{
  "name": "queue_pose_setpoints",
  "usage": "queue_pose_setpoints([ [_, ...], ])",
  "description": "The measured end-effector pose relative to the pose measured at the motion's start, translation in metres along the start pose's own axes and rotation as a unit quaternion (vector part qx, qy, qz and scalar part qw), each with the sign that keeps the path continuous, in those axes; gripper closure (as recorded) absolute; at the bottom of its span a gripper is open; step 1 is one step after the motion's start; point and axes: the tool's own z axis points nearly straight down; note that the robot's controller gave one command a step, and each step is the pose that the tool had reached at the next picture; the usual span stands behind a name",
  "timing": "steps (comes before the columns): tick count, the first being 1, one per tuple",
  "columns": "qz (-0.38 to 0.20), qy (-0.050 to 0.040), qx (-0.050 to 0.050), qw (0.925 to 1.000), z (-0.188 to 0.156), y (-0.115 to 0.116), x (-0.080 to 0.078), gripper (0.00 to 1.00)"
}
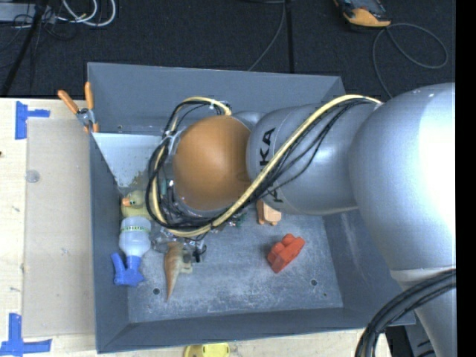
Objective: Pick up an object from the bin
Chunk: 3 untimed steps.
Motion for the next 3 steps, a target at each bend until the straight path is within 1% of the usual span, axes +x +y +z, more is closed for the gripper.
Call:
queue_pose_setpoints([
  [3,0.002,-0.0006,-0.001,1.0,-0.0034,0.0004,0.0004,1.0],
])
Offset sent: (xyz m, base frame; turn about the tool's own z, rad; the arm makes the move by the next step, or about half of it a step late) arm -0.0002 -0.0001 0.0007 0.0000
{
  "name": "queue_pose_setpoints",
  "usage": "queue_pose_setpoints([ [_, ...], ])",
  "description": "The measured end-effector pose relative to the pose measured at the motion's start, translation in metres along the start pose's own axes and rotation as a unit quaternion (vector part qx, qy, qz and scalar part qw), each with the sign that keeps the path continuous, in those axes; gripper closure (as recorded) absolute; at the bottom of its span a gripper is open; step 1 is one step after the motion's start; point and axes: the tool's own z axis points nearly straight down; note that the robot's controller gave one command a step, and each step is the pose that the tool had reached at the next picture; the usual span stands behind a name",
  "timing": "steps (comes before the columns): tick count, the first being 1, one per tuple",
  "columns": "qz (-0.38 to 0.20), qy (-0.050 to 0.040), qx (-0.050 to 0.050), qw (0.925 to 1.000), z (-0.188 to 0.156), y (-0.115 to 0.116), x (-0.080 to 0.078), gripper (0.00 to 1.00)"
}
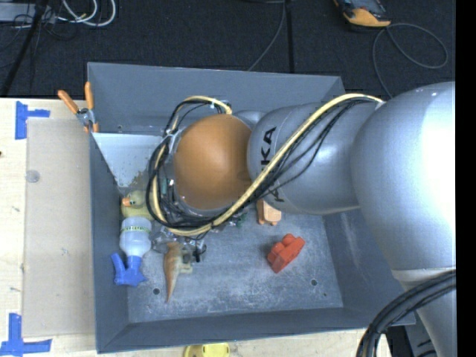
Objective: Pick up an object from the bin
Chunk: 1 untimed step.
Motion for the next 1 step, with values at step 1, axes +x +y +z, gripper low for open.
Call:
queue_pose_setpoints([
  [1,0.0,0.0008,-0.003,1.0,-0.0109,0.0028,-0.0004,1.0],
])
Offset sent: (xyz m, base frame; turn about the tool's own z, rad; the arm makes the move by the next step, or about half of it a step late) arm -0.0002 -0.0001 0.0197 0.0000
